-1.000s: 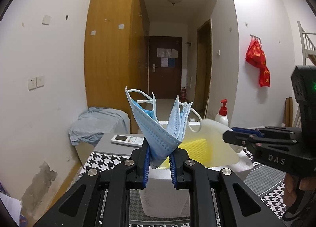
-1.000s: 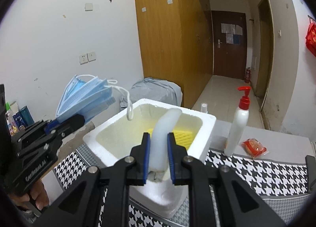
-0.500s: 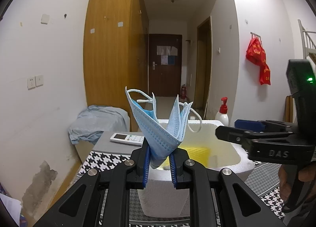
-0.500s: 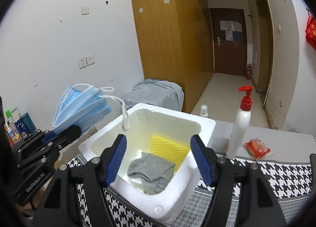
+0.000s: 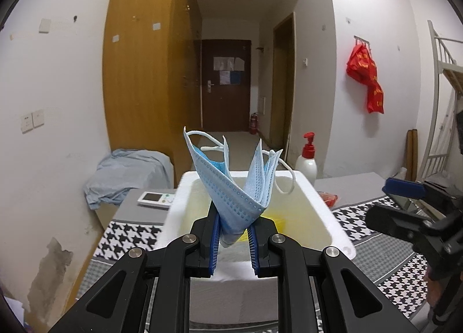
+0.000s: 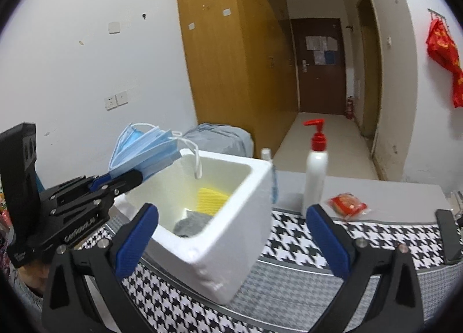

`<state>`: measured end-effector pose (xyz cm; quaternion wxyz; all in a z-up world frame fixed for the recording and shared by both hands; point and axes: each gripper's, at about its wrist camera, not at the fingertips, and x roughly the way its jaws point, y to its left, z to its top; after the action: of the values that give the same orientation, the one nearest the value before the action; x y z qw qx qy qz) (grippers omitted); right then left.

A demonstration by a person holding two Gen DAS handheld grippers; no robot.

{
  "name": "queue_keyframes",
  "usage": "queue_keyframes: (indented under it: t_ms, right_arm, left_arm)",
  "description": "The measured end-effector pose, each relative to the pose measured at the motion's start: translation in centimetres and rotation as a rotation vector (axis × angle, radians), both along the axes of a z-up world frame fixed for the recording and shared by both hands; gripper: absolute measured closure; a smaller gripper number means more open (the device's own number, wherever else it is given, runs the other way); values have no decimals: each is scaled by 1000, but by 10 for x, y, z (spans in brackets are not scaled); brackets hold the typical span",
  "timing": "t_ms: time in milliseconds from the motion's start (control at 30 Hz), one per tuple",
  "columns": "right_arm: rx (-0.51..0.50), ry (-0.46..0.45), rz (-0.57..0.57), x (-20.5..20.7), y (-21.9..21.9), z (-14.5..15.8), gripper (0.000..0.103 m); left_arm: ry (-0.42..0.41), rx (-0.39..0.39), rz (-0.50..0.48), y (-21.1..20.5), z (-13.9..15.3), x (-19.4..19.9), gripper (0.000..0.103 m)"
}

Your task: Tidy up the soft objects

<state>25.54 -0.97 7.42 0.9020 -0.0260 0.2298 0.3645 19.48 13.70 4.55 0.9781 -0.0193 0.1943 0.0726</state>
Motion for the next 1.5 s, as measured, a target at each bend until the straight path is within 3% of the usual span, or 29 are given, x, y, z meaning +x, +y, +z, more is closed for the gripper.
queue_keyframes:
  t_ms: [367,433,467,500,567,600,1067,1500]
  right_arm:
    - [-1,-14,-73,-7,-36,-5,0]
    - [-2,-15,-78,-8,-39,-6,0]
    - [-2,-15,-79,-8,-40,-6,0]
    - [-1,-16,-79,-9,-41,-7,0]
    - [-2,-23,-83,-11,-43,-6,0]
    - [-3,-24,-85,-11,-44,-6,0]
    - [10,-62,-91,-41,-55,-2,0]
    - [35,-149,-106,-106,-76,3,0]
  left_arm:
    - [38,2,-30,-14,-3,28,84]
    - [47,9,-15,-12,-4,32,78]
    - [57,18,-2,-12,-6,34,65]
    - [59,19,5,-12,-6,35,46]
    - [51,14,25,-11,-6,34,22]
    - [43,15,33,-11,-7,31,18]
    - [-47,8,2,-24,12,-16,2]
    - [-147,39,50,-41,29,-95,1]
